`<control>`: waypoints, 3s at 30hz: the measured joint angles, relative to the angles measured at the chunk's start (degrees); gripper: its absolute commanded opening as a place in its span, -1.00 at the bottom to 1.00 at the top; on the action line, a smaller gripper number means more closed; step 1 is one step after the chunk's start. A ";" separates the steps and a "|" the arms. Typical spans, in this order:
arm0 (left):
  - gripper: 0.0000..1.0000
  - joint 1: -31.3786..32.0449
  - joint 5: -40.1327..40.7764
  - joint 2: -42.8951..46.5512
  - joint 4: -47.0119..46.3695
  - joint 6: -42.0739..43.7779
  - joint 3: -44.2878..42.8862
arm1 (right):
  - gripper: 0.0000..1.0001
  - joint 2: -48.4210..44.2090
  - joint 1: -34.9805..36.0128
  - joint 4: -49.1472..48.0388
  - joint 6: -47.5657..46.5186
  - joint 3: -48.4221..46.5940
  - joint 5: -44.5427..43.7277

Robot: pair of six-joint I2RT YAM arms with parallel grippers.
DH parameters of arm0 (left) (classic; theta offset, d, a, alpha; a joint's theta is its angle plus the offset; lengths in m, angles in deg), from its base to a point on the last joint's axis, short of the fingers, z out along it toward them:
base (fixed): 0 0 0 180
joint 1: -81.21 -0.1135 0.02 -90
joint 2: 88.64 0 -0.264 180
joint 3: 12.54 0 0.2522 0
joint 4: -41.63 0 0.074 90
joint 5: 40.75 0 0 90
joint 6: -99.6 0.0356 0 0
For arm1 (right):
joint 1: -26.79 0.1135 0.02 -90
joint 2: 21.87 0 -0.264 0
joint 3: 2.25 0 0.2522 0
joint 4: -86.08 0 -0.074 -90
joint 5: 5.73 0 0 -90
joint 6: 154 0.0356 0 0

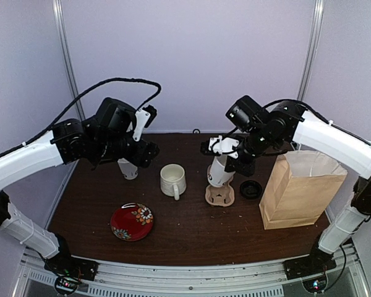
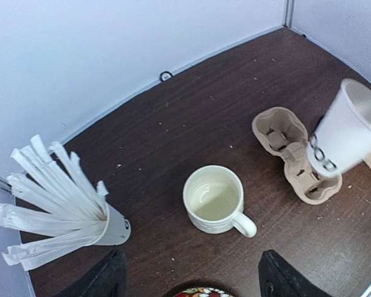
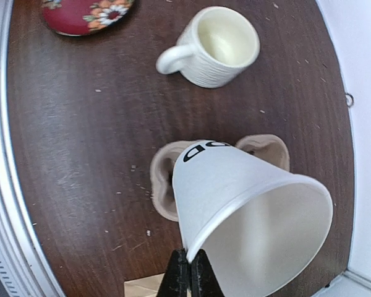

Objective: Pack the takeout coffee

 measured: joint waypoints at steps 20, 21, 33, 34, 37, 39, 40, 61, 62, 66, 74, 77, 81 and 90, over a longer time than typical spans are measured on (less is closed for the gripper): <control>0.56 -1.90 3.52 5.97 1.11 -0.79 0.46 | -1.00 4.48 25.62 -4.74 -6.71 8.68 -2.27; 0.56 -1.90 3.45 5.97 1.09 -0.83 0.66 | -1.00 4.90 25.94 -5.18 -6.78 8.87 -2.78; 0.56 -1.90 3.21 5.99 1.09 -1.09 2.27 | -1.00 7.54 26.75 -8.50 -6.91 10.91 -4.59; 0.56 -1.90 3.19 5.99 1.09 -1.09 2.27 | -1.00 7.85 26.82 -8.59 -6.91 11.02 -4.59; 0.56 -1.90 3.02 5.99 1.07 -1.11 2.32 | -0.95 8.74 27.12 -8.76 -6.91 11.30 -4.59; 0.56 -1.90 2.89 5.99 1.05 -1.14 2.54 | -0.78 8.98 27.26 -8.76 -6.93 11.37 -4.59; 0.56 -1.90 2.82 5.99 1.03 -1.16 2.71 | -0.65 8.98 27.34 -8.76 -6.95 11.37 -4.59; 0.66 -1.90 -0.20 5.62 1.01 -0.74 3.34 | 0.41 -0.66 1.46 -0.81 -4.00 10.49 -4.35; 0.66 -1.90 -0.31 5.40 1.01 -0.74 3.34 | 0.42 0.00 -0.66 -1.38 -3.32 12.13 -5.11; 0.79 -1.90 -0.87 4.68 0.90 -0.74 3.32 | 0.38 5.11 -6.32 -2.14 -0.61 14.78 -7.74; 0.82 -1.90 -2.56 3.91 0.81 -0.59 3.34 | 0.14 14.10 -10.38 -4.44 1.62 15.06 -10.29; 0.81 -1.90 -2.86 3.91 0.68 -0.59 3.39 | 0.14 16.39 -10.38 -4.50 1.88 14.47 -10.43; 0.81 -1.90 -3.21 3.91 0.50 -0.59 3.82 | 0.06 18.97 -10.38 -4.59 2.05 13.07 -10.36; 0.81 -1.90 -3.65 3.72 0.35 -0.55 4.09 | -0.31 22.34 -10.38 -4.55 2.80 12.46 -10.45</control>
